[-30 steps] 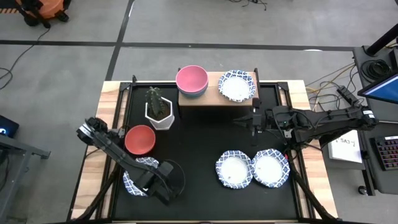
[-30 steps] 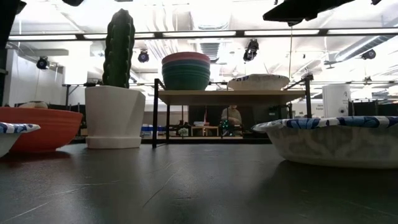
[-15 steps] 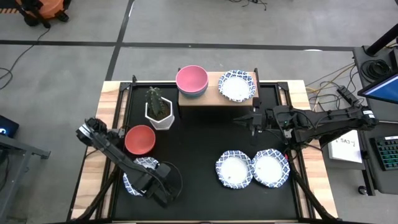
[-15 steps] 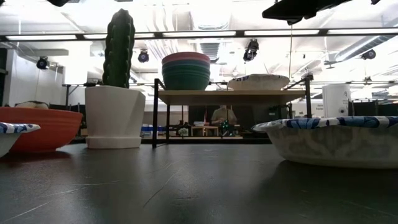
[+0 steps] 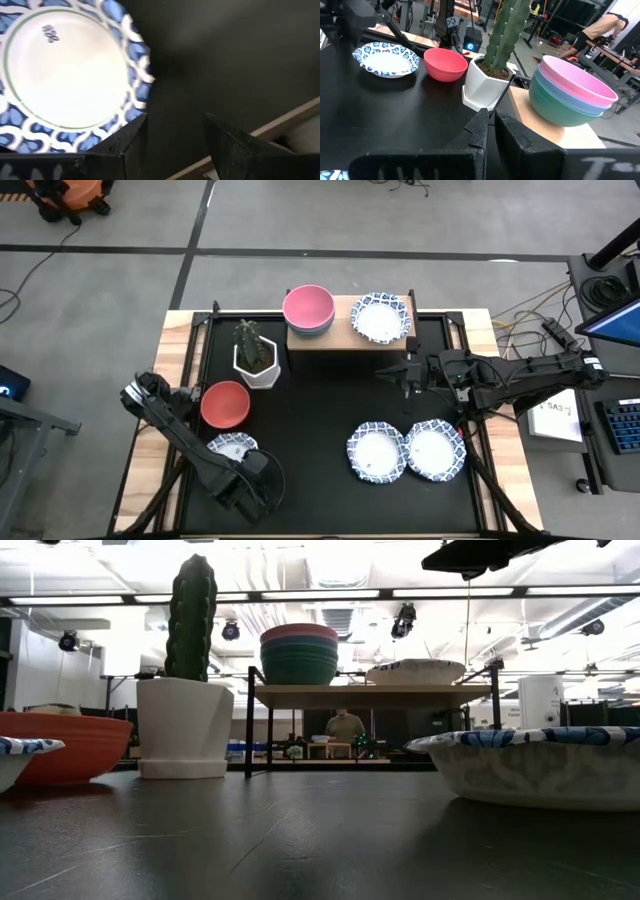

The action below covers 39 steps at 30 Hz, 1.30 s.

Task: Place and stack bowls onto a shelf
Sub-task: Stack the left blue patterned bowl on top of the blue patterned bowls on the shelf

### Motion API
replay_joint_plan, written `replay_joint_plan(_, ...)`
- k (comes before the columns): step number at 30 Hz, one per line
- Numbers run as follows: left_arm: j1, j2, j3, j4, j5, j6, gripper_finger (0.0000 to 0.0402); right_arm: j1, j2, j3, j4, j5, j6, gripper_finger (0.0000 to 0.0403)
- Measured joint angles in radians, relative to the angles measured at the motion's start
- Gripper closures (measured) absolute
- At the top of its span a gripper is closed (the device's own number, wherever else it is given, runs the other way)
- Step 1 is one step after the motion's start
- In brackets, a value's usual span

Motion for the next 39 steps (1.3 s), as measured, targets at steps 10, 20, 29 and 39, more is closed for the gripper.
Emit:
replay_joint_plan(10, -0.001, 0.0, -0.206, 0.151, -0.007, -0.007, 0.0253, 0.0, 0.0, 0.0, -0.004, 0.0, -0.001, 0.0381)
replay_joint_plan(20, 0.001, -0.001, -0.288, 0.301, 0.001, 0.013, 0.0345, 0.0, 0.0, 0.001, -0.004, 0.0, 0.001, 0.0381)
replay_joint_plan(29, 0.002, 0.0, -0.046, 0.12, 0.014, 0.307, 0.04, 0.0, 0.0, 0.001, -0.015, 0.0, 0.018, 0.0381)
replay_joint_plan(39, 0.107, -0.001, 0.336, -0.02, -0.198, 0.742, 0.0401, 0.0, 0.0, 0.001, -0.046, 0.0, 0.051, 0.0381)
